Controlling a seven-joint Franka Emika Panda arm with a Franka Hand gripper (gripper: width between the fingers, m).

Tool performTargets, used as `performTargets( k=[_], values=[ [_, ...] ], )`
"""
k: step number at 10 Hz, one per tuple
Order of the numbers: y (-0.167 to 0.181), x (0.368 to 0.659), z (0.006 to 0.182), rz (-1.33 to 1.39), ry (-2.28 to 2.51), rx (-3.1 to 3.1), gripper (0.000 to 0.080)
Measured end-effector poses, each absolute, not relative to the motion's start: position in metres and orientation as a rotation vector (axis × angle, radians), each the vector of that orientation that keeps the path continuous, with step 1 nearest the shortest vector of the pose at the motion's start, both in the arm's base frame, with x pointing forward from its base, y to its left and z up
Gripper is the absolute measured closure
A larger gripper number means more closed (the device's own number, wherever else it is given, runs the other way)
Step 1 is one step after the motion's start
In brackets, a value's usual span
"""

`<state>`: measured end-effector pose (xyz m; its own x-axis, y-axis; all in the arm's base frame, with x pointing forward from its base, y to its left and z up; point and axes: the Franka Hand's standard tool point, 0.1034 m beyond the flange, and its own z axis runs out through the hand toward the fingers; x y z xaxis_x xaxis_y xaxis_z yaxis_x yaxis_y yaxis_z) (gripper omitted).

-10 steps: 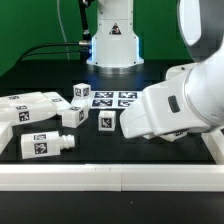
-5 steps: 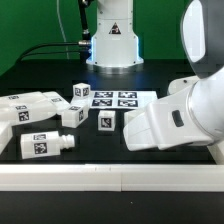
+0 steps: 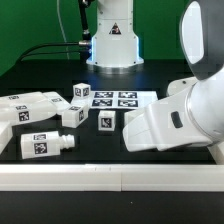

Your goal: Assemble chair

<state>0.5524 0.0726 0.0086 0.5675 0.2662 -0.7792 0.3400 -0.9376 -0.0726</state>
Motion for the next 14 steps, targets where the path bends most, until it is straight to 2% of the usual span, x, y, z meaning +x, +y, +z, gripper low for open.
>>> performTargets(
  k=[1,2,3,4,8,11,14],
  values=[
    [0.073,0.552,0.009,-1.322,0.524,2.705,0.0516],
    [0.072,0.552,0.009,-1.326,0.524,2.703,0.0652],
    [0.072,0.551,0.008,-1.331,0.523,2.700,0.0652],
    [0.072,0.551,0.008,-1.331,0.523,2.700,0.0688],
    [0.071,0.550,0.011,-1.340,0.521,2.700,0.0688],
    [0.065,0.552,0.034,-1.347,0.498,2.703,0.0688],
    [0.061,0.559,0.074,-1.298,0.494,2.726,0.0688]
  ],
)
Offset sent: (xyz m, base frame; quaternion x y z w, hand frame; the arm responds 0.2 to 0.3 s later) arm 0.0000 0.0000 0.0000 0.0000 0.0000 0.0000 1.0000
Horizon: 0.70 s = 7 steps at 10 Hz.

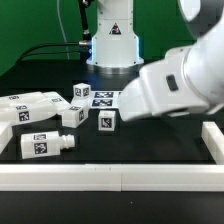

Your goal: Assemble chair

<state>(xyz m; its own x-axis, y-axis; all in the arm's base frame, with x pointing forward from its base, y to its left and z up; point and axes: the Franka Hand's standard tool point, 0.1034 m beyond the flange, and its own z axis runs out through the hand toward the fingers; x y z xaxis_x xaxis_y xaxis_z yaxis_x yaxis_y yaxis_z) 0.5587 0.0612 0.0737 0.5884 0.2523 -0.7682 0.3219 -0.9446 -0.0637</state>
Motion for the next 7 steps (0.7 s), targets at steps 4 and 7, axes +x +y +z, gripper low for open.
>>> performTargets(
  k=[4,7],
  values=[
    [0.043,0.589,0.104,-1.080,0.472,2.849,0.0688],
    [0.039,0.614,0.113,-0.728,0.487,2.956,0.0688]
  ],
)
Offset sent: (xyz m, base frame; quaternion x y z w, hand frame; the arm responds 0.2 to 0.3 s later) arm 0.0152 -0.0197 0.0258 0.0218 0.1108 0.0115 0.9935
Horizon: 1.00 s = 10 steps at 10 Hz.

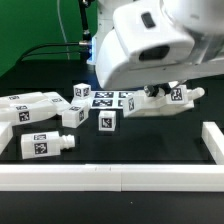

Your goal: Assemble chair

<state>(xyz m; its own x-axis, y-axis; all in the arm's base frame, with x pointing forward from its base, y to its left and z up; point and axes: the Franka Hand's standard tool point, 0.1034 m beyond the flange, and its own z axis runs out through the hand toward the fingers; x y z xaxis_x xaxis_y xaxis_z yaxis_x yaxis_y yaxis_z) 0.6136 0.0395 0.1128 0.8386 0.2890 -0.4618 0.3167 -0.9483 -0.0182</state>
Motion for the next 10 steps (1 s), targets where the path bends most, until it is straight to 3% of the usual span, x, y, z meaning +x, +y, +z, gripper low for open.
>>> performTargets(
  k=[8,10],
  values=[
    [0.035,0.640,0.110,0.139,0.534,3.050,0.0688],
    [0.036,0.640,0.111,0.169,0.537,3.049,0.0688]
  ],
)
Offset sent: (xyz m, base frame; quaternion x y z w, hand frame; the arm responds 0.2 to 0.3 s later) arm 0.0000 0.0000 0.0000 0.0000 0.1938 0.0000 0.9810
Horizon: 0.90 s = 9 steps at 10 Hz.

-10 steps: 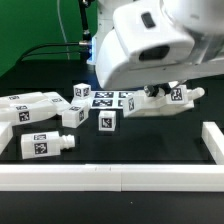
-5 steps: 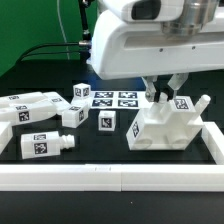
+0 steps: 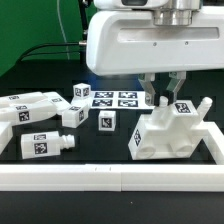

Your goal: Assemble chair

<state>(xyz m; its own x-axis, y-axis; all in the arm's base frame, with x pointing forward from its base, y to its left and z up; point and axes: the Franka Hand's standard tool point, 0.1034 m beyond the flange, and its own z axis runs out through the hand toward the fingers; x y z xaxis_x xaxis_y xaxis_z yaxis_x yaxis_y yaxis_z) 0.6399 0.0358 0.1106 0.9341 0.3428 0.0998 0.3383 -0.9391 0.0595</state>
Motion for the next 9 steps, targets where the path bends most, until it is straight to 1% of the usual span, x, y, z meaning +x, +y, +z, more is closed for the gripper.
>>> performTargets(
  k=[3,5,7,9],
  values=[
    [0.032,0.638,0.116,0.155,0.436,3.120,0.0688],
    [0.032,0.641,0.124,0.184,0.388,3.145,0.0688],
    [0.034,0.644,0.126,0.195,0.342,3.160,0.0688],
    [0.036,0.652,0.135,0.254,0.298,3.162,0.0688]
  ],
)
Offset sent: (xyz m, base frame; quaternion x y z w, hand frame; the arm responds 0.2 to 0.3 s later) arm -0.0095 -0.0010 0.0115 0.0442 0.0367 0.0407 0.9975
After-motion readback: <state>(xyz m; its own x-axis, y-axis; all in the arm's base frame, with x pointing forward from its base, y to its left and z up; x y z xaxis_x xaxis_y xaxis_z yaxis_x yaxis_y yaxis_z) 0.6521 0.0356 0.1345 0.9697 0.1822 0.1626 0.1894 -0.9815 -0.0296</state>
